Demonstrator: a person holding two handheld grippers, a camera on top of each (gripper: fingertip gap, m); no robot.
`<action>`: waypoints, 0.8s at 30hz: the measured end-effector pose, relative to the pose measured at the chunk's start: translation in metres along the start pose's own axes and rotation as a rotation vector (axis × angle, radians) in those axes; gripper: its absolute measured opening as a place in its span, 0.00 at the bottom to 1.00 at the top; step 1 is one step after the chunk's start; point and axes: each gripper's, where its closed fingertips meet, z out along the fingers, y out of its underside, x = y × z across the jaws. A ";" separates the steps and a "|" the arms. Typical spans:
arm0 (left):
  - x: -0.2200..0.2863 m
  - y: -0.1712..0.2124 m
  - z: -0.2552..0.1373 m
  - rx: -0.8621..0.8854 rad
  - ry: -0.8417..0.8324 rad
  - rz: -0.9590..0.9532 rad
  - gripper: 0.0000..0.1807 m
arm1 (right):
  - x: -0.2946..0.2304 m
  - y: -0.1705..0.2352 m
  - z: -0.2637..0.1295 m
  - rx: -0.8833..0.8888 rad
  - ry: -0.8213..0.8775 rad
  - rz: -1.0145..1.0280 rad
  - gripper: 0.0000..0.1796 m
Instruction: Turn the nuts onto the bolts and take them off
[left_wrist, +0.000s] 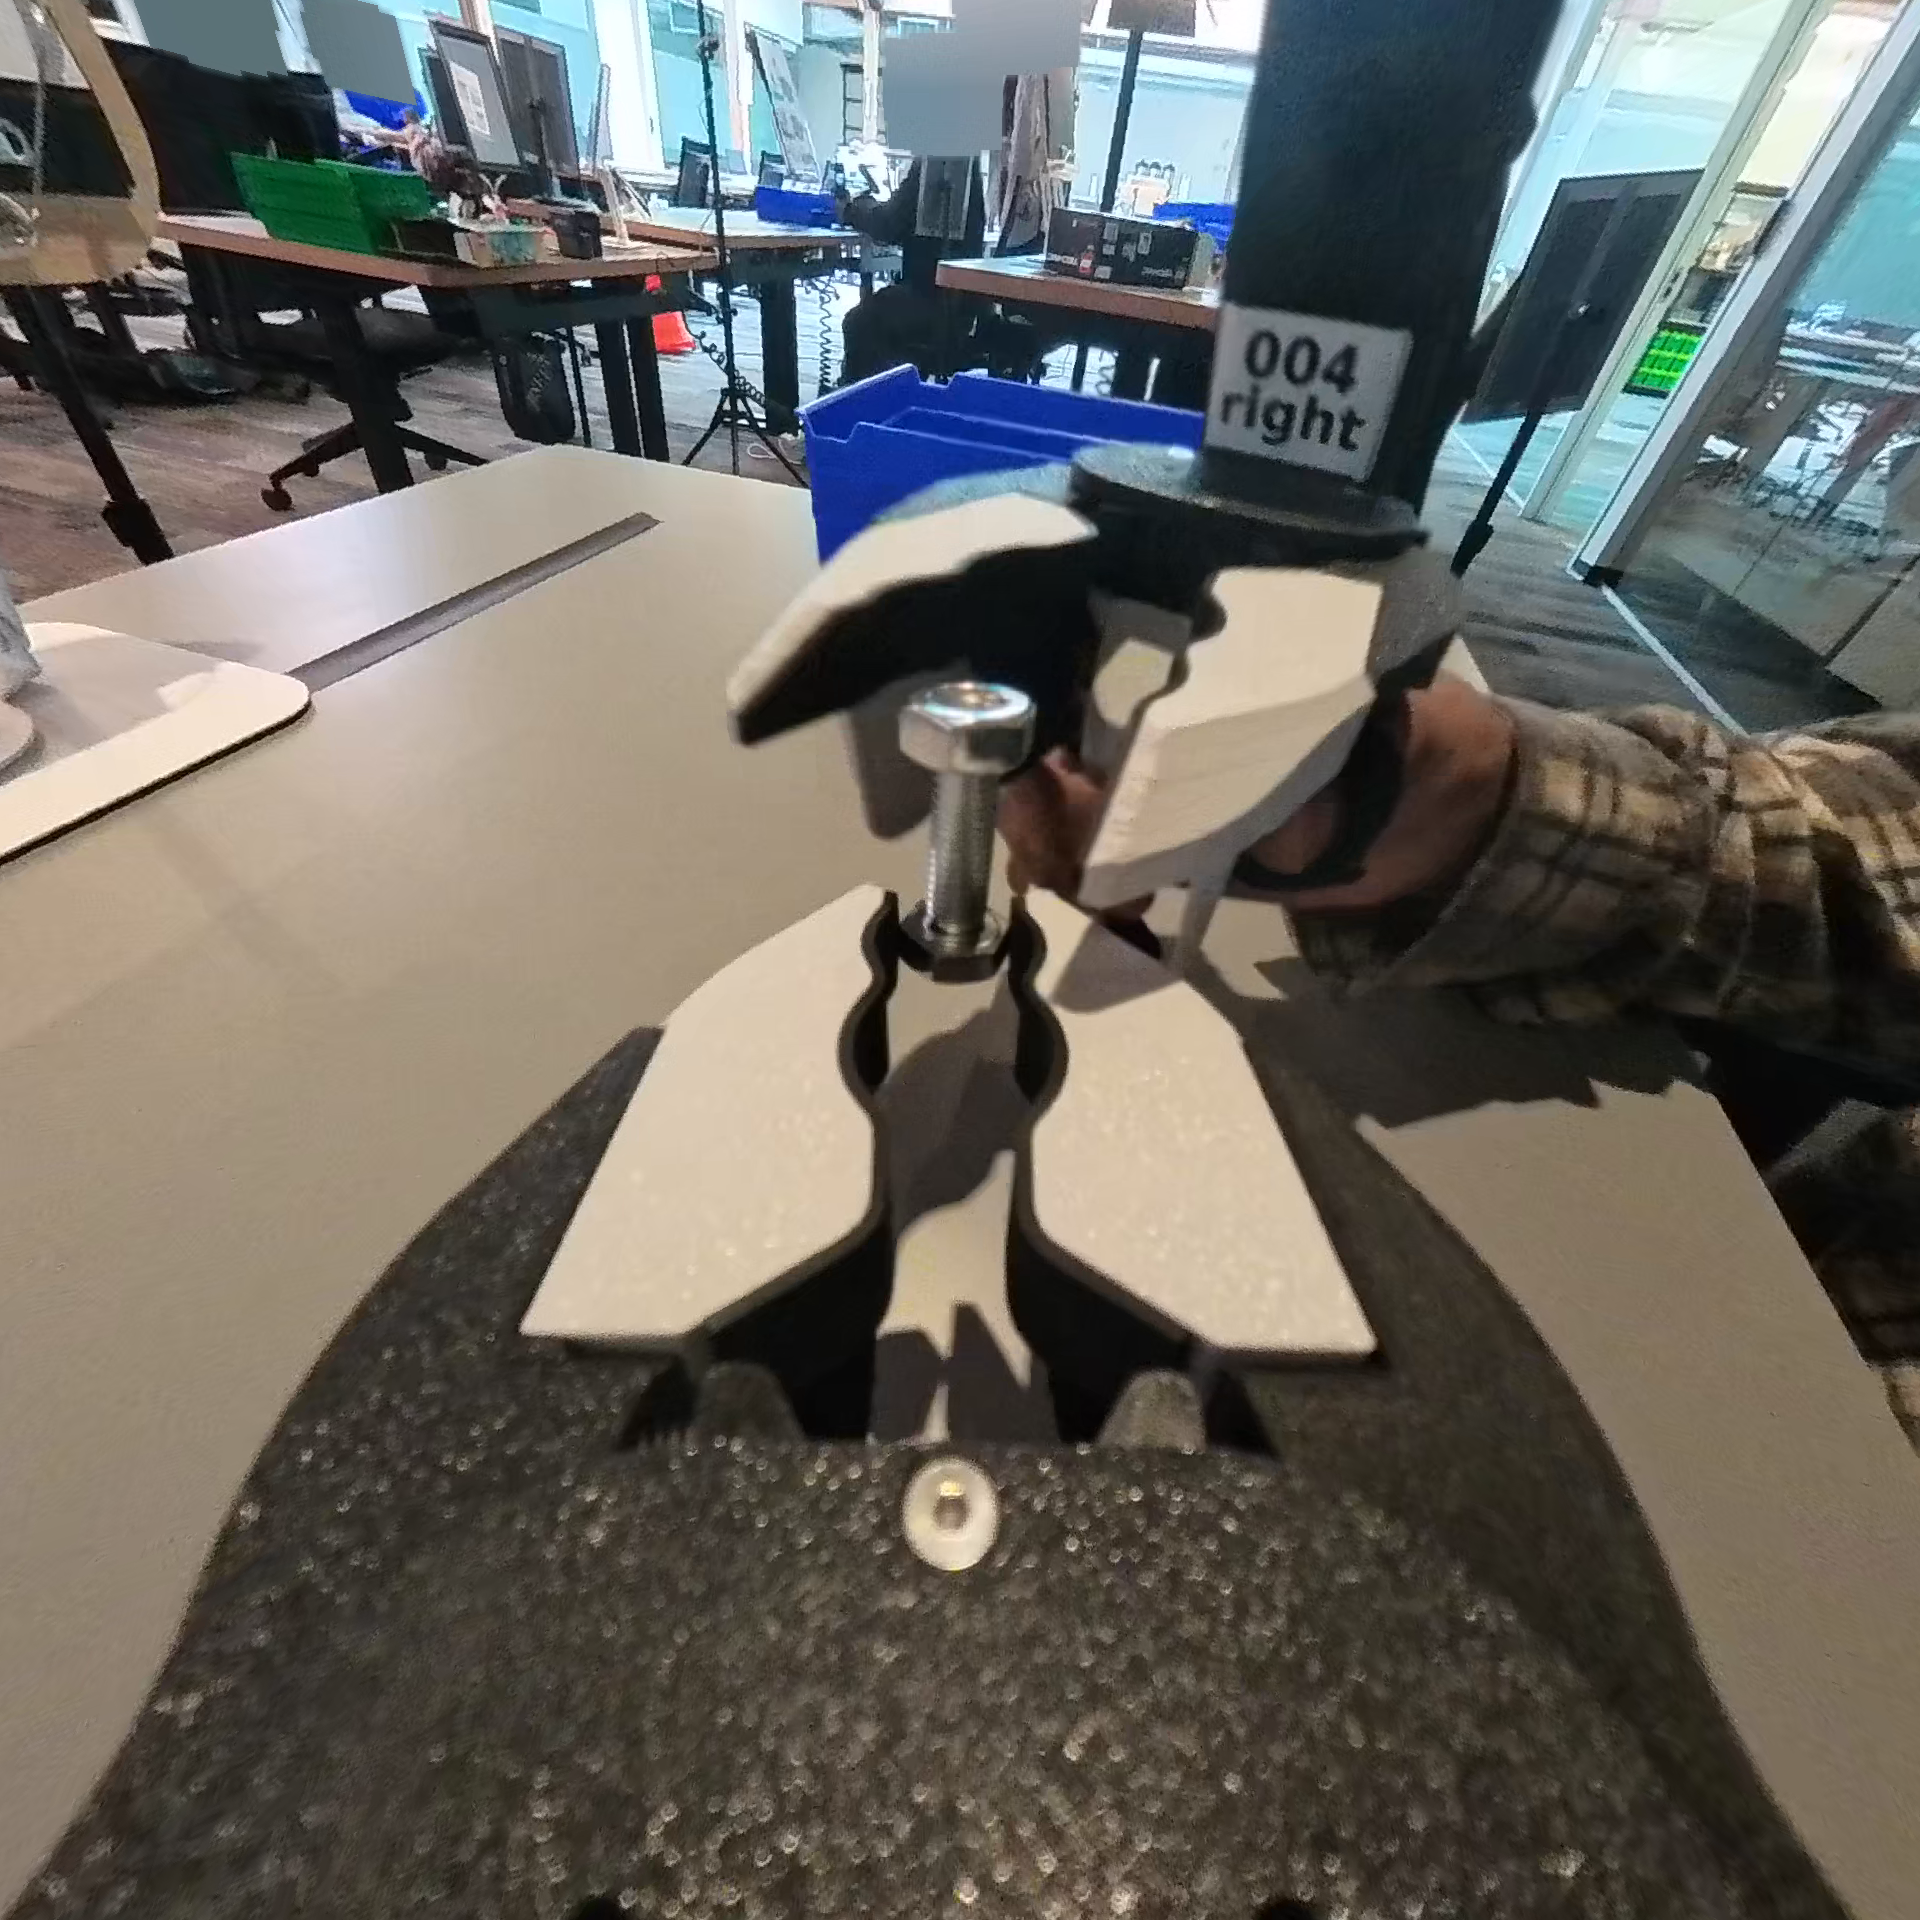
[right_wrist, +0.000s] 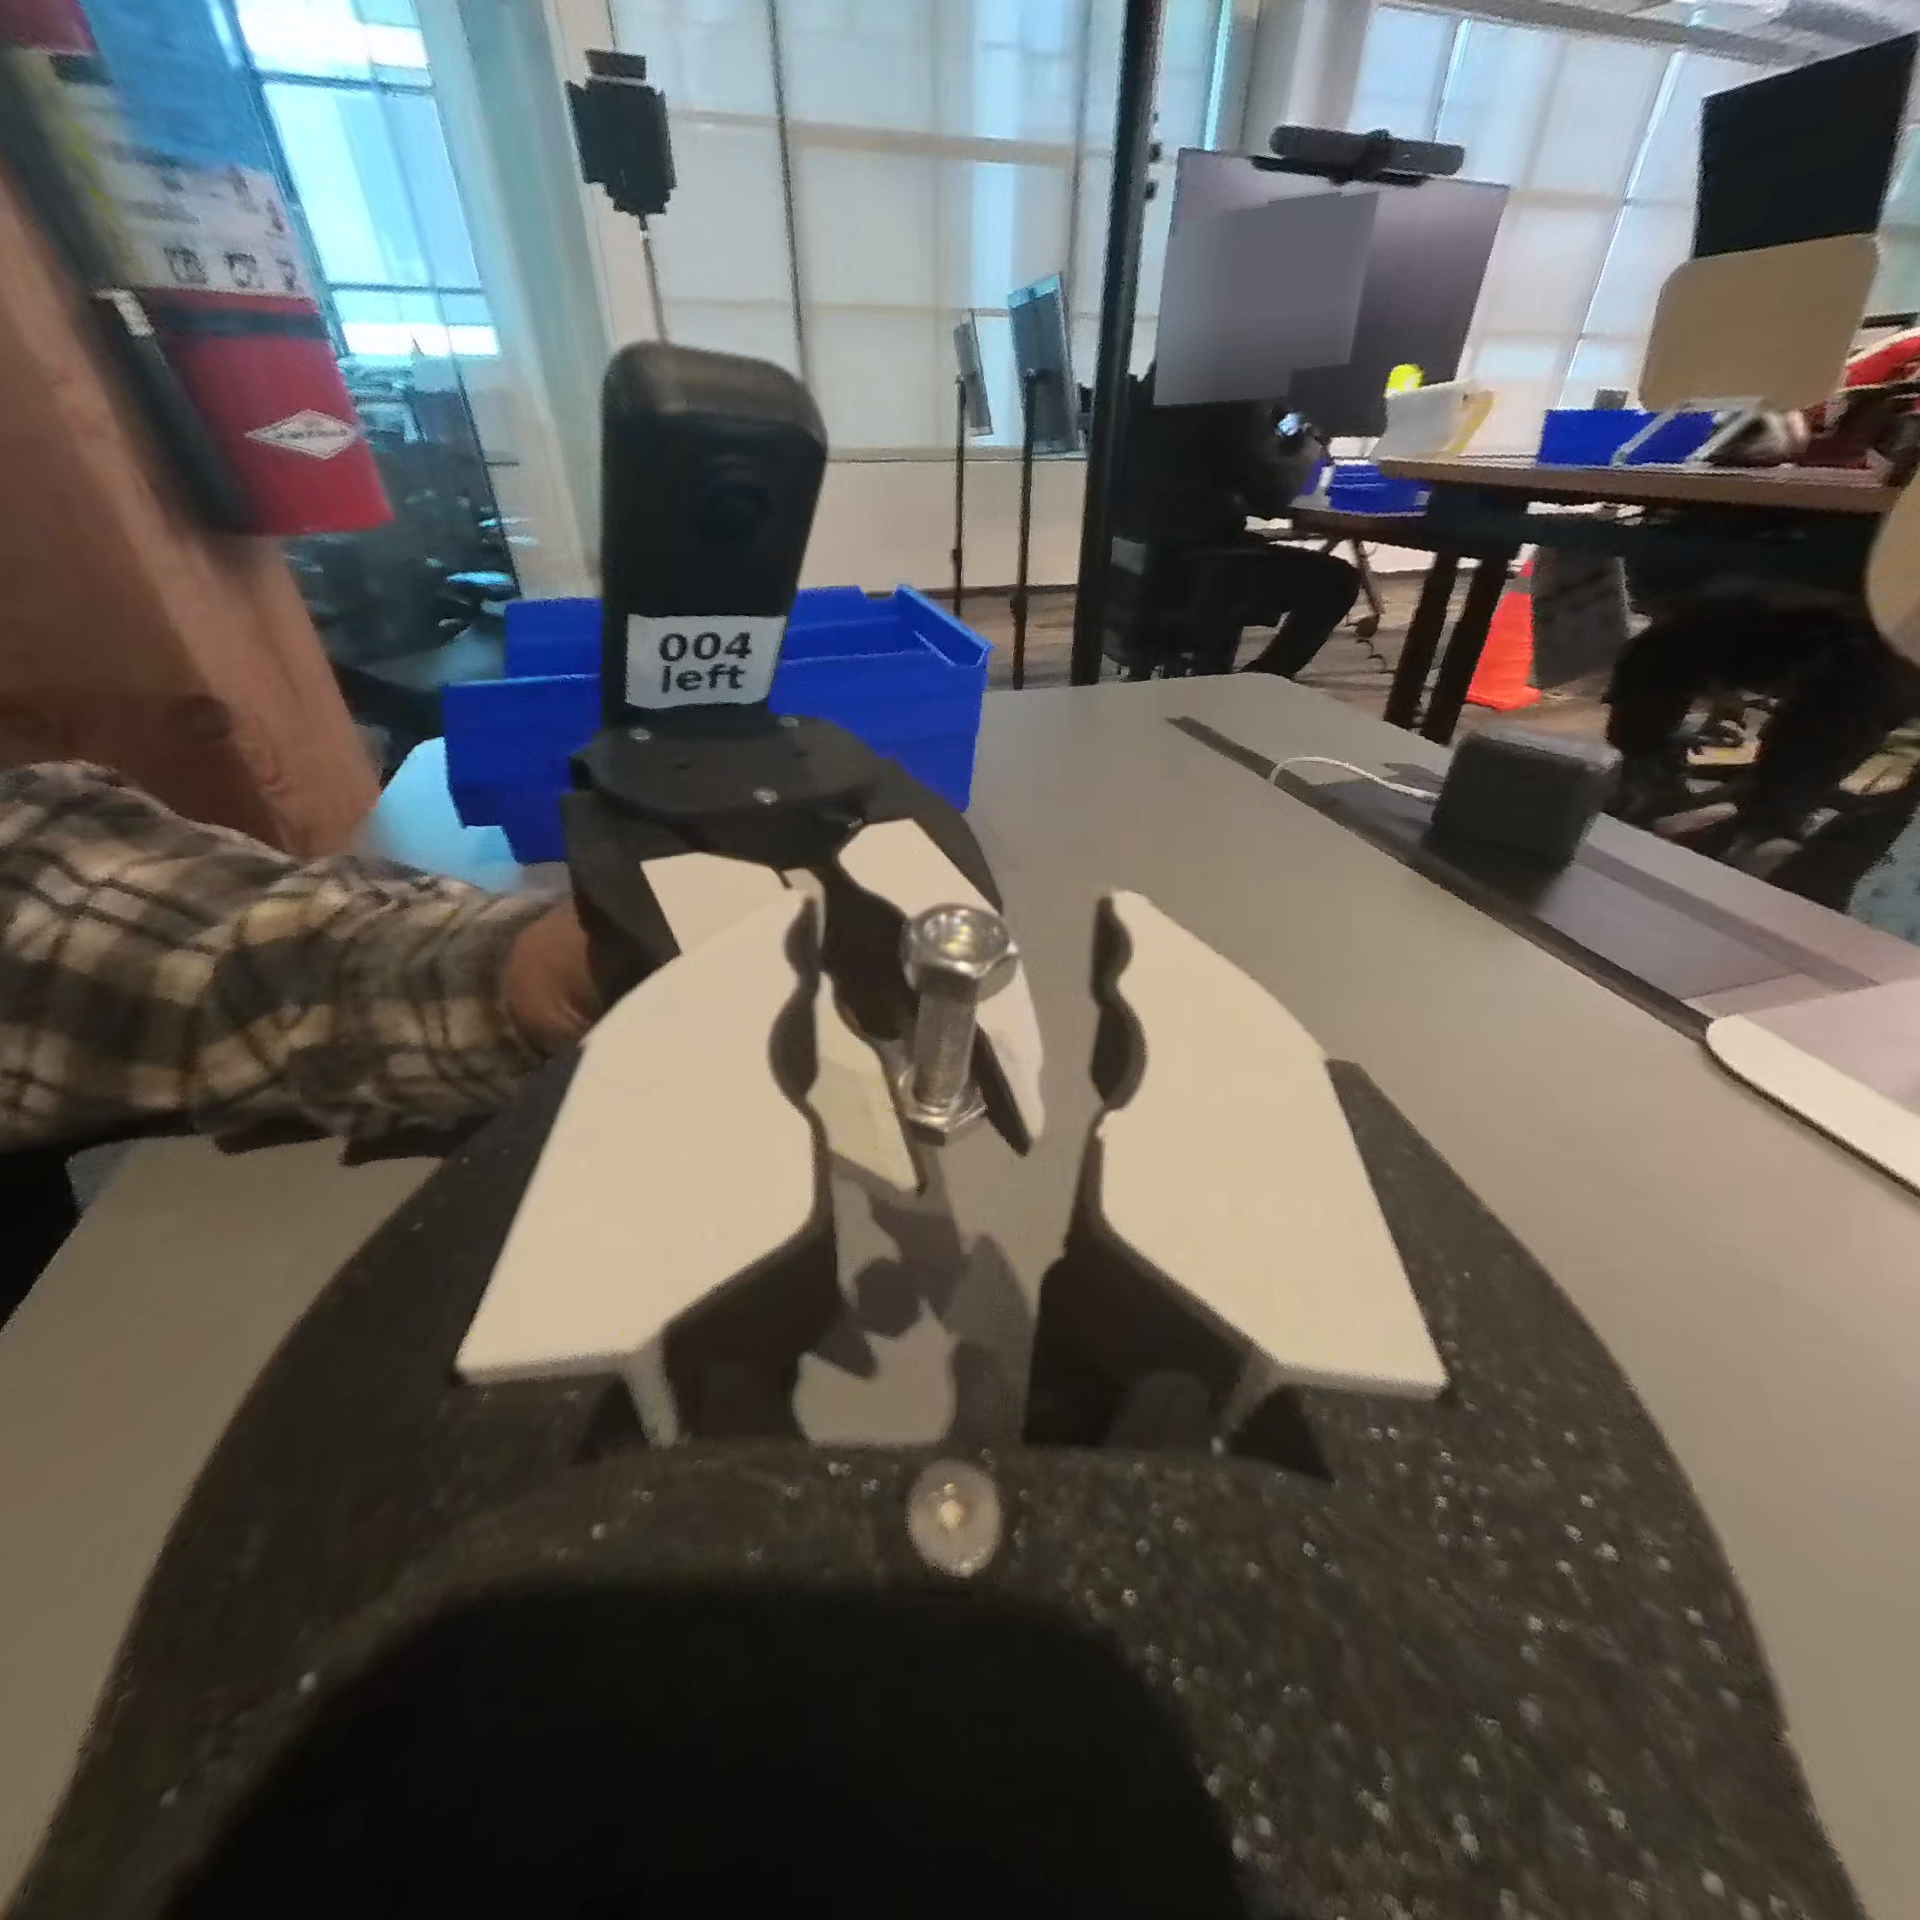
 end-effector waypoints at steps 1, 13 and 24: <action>0.001 0.000 0.000 0.002 0.008 0.002 0.11 | 0.001 -0.003 -0.001 -0.011 -0.030 -0.009 0.32; 0.021 -0.005 0.003 0.028 0.118 0.039 0.11 | -0.025 -0.012 -0.019 -0.099 -0.714 0.139 0.26; 0.015 -0.002 0.003 0.003 0.073 0.051 0.11 | -0.028 -0.001 -0.009 -0.065 -0.574 0.098 0.12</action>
